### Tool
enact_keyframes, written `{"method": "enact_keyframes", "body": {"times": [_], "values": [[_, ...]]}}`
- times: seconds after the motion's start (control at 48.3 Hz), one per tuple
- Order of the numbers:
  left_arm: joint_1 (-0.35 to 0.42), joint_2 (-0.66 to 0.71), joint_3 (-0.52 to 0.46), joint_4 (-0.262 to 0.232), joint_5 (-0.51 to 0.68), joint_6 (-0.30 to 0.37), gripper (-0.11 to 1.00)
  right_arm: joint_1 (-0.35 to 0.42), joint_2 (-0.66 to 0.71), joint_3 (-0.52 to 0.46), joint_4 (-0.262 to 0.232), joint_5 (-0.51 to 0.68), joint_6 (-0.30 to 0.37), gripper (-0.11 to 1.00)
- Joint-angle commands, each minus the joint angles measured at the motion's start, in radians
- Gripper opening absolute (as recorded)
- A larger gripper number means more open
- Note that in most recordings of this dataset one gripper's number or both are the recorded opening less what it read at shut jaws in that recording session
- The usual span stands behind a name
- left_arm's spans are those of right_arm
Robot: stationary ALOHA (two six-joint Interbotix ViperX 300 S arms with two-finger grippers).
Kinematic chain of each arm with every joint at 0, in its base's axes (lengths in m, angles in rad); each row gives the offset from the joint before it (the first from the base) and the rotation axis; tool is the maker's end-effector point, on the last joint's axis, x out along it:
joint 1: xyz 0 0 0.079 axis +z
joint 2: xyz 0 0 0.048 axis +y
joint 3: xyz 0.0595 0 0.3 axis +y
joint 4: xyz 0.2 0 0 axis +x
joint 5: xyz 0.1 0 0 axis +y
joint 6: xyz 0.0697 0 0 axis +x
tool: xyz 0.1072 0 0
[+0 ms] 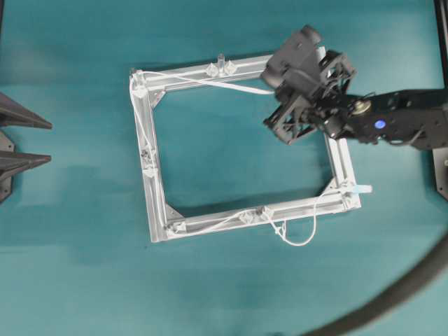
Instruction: Move the cable alternately left and right between 8 pins so it hooks onto each one.
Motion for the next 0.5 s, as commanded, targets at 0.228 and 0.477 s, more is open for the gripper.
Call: {"method": "enact_keyframes", "body": {"times": [0.228, 0.477], "values": [[-0.003, 0.008, -0.011, 0.002, -0.005, -0.009, 0.78, -0.021, -0.041, 0.023, -0.038, 0.195, -0.072, 0.14], [-0.003, 0.009, -0.011, 0.002, -0.005, -0.009, 0.78, -0.055, -0.049, 0.066, -0.15, 0.204, -0.075, 0.14]]}}
